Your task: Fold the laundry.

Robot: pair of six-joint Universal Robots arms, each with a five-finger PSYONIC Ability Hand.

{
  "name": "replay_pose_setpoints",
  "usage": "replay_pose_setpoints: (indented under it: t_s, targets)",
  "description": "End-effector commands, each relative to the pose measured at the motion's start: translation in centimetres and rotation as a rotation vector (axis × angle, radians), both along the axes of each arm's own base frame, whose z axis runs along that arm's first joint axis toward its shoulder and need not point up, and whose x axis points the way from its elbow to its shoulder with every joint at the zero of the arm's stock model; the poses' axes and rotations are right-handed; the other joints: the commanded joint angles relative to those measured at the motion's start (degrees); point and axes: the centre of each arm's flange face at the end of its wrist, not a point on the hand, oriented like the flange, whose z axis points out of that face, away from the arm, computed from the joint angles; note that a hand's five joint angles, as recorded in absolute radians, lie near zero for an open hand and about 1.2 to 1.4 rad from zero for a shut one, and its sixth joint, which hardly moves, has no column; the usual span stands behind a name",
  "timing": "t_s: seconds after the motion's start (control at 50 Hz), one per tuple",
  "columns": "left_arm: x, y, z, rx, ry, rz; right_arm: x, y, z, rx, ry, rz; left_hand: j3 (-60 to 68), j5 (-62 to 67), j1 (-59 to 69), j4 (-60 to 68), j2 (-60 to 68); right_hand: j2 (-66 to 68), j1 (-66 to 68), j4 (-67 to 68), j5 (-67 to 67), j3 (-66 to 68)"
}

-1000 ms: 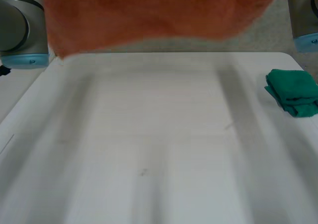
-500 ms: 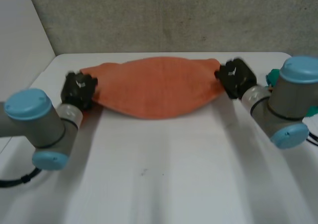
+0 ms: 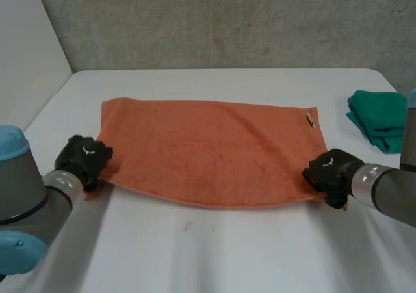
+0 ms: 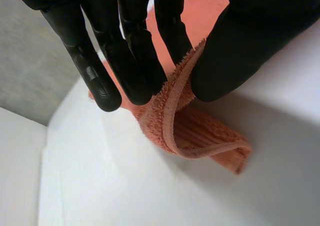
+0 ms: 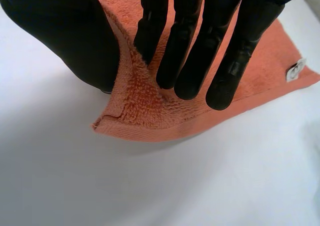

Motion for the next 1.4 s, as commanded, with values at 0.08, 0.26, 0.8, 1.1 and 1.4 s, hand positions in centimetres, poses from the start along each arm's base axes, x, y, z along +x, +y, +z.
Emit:
replay_pose_setpoints:
  t_s: [0.08, 0.26, 0.8, 1.1, 1.4]
  targets:
    - [-0.1, -0.1, 0.2, 0.021, -0.003, -0.058, -1.2, -0.9, 0.0, -0.073, -0.01, -0.041, -26.6, -23.7, -24.2, -26.9, -26.8, 12.7, 23.1, 11.7, 12.6, 12.3]
    - [1.6, -2.1, -2.0, 0.064, 0.047, -0.019, -1.3, -1.2, -0.5, -0.078, -0.022, -0.048, -26.9, -24.1, -24.5, -27.3, -27.2, 12.7, 23.1, 11.7, 12.6, 12.3]
    - [3.2, -1.1, 2.0, 0.1, 0.248, 0.1, -2.0, -0.5, 1.7, -0.139, -0.019, -0.065, 11.4, 14.3, 13.8, 11.1, 11.2, 12.7, 23.1, 11.7, 12.6, 12.3]
    - [3.5, 7.5, 5.8, 0.215, -0.317, -0.19, -6.2, 4.3, 5.7, 0.057, 0.216, 0.024, 11.4, 14.3, 13.8, 11.1, 11.2, 12.7, 23.1, 11.7, 12.6, 12.3]
    - [-1.9, -4.0, 1.0, -0.049, -0.229, -0.216, -2.9, -4.5, 2.2, -0.181, 0.143, -0.095, 11.4, 14.3, 13.8, 11.1, 11.2, 12.7, 23.1, 11.7, 12.6, 12.3]
